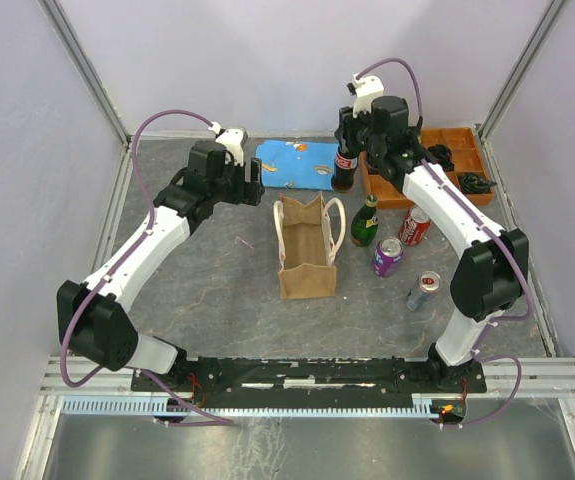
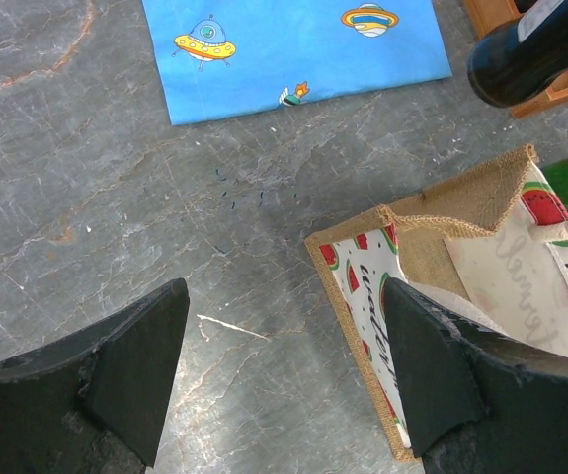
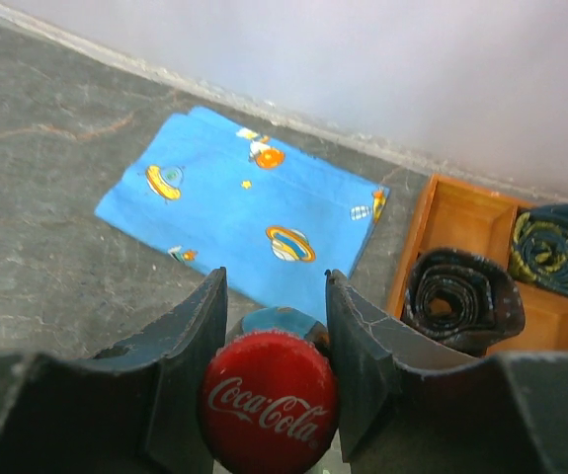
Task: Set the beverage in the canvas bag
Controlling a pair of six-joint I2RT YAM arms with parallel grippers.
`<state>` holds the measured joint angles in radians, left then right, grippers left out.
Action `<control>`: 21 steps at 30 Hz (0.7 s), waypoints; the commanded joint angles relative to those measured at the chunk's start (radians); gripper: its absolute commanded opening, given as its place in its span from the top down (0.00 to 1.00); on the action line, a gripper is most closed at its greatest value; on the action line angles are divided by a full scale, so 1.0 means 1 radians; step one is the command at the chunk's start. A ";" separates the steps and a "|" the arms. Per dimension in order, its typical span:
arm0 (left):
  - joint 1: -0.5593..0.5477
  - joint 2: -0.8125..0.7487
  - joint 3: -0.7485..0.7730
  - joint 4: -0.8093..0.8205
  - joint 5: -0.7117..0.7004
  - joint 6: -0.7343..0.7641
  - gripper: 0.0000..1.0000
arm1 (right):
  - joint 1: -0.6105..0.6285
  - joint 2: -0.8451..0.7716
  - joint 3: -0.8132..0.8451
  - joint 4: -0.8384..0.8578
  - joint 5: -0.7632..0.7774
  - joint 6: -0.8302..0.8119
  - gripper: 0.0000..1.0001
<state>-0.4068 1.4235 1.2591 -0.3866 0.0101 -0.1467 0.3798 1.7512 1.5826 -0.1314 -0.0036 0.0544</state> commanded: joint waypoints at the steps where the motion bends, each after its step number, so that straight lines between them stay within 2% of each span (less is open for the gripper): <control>1: 0.004 0.003 0.015 0.055 0.019 -0.042 0.14 | 0.024 -0.094 0.169 0.142 -0.043 0.022 1.00; 10: 0.005 0.018 0.019 0.060 0.027 -0.047 0.15 | 0.133 -0.107 0.359 -0.007 -0.059 -0.061 1.00; 21: 0.004 0.036 0.028 0.060 0.027 -0.051 0.15 | 0.281 -0.161 0.380 -0.119 -0.031 -0.108 1.00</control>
<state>-0.4068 1.4567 1.2591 -0.3786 0.0257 -0.1539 0.6197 1.6955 1.8755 -0.3473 -0.0452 -0.0086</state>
